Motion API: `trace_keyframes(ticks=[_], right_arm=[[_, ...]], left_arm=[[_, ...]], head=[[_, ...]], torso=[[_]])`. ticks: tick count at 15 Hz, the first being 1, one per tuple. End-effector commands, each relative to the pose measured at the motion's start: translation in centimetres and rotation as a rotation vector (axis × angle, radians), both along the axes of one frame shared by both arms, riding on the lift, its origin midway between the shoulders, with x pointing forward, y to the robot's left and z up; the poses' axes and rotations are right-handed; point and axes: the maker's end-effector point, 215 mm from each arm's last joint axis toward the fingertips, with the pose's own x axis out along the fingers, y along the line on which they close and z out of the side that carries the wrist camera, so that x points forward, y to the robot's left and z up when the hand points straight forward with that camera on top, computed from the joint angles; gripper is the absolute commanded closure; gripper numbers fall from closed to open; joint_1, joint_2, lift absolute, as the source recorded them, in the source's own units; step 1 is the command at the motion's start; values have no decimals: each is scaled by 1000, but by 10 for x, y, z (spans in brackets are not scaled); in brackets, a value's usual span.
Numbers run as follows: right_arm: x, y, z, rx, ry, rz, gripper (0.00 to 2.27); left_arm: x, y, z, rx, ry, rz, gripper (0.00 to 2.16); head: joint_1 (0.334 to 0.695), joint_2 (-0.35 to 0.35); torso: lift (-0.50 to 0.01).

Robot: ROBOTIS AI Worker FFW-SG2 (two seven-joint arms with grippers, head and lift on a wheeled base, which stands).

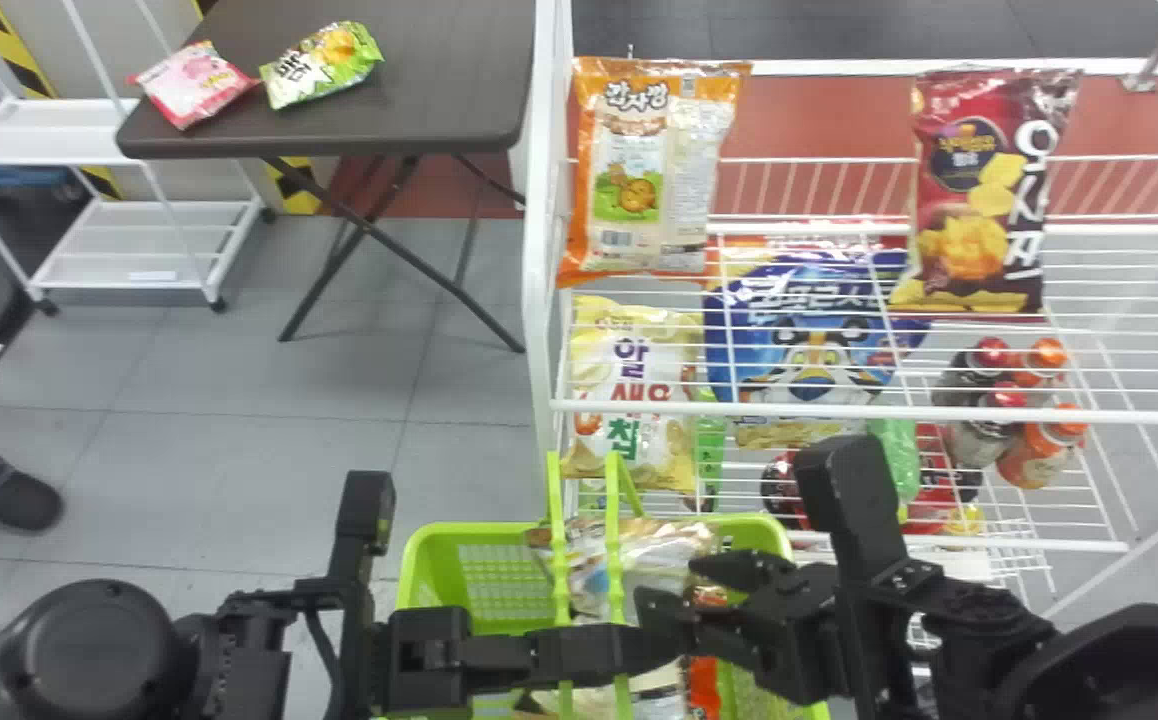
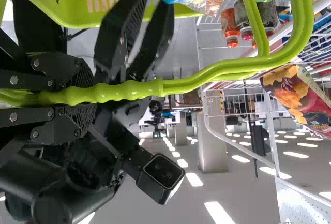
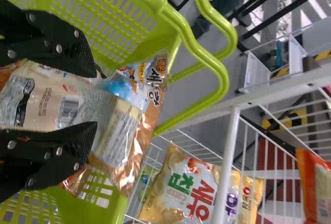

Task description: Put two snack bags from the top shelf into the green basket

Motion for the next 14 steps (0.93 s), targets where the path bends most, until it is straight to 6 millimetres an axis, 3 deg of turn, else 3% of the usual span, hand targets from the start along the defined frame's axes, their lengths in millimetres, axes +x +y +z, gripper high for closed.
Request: trace_keyframes(ticks=[1,4,5,7,9,11,14], right_arm=[[34,-34,30,35,-180,-99,76],[65,-89,49,39,-358,-219,80],[72,-109,53,39,-406,-269,80],[76,-147,52,22,-456,-355,80],[73,-173,53,13,-513,-406,80],[62,-192,58,17,-595,-456,83],[50,-194,54,21,-609,-470,83]], left_arm=[[-3,-1,2,-6,0,-6,2145],[-5,-1,5,-23,6,-7,2145],[-6,-1,5,-24,6,-7,2145],[-7,-2,5,-26,8,-8,2145],[-7,-3,5,-26,8,-10,2145],[-6,-3,5,-27,8,-8,2145],[-6,-2,5,-22,8,-6,2145]], head=[[695,9],[695,-57],[695,-107],[695,-158],[695,-212],[695,-280],[695,-325]], torso=[[-1],[-1],[-1],[-1],[-1],[-1],[-1]])
